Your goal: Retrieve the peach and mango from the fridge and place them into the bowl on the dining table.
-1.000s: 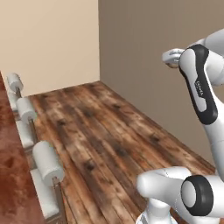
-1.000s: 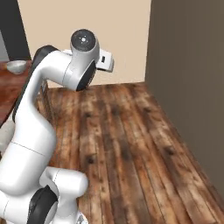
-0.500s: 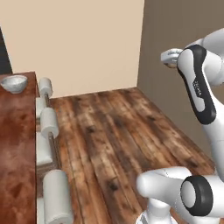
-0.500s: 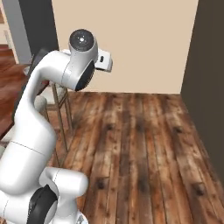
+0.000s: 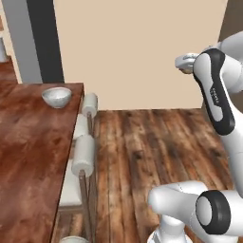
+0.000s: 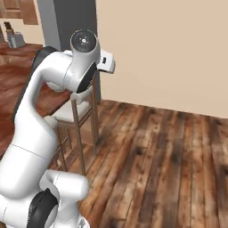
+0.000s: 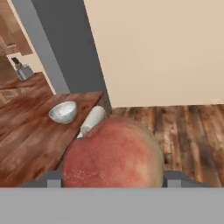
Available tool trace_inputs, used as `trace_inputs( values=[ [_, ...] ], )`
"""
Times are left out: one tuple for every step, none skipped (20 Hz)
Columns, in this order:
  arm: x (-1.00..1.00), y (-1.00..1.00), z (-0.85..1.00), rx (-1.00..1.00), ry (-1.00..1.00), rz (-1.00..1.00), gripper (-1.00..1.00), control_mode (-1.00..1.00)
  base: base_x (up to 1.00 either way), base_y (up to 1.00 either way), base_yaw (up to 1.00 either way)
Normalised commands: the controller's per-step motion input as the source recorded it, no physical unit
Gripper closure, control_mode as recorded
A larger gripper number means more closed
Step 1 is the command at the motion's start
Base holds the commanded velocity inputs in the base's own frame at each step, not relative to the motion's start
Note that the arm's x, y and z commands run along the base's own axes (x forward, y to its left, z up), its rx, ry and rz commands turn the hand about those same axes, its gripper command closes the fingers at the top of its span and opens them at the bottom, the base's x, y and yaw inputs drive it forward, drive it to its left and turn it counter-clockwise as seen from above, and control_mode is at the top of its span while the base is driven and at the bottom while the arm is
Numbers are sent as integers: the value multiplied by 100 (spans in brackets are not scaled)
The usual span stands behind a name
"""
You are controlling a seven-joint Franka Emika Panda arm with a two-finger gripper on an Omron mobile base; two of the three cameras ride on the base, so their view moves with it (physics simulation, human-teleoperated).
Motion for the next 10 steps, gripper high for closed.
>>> trace_inputs(
  values=[
    [0,0,0,0,0,0,100,100,100,-21,48],
    [0,0,0,0,0,0,100,100,100,-24,48],
    [0,0,0,0,0,0,100,100,100,-27,48],
    [0,0,0,0,0,0,100,100,100,-31,49],
    [0,0,0,0,0,0,100,100,100,-33,49],
    [0,0,0,0,0,0,100,100,100,-34,50],
    [0,0,0,0,0,0,100,100,100,-34,50],
    [0,0,0,0,0,0,100,100,100,-34,50],
    [0,0,0,0,0,0,100,100,100,-34,50],
    [0,0,0,0,0,0,100,100,100,-35,51]
  ],
)
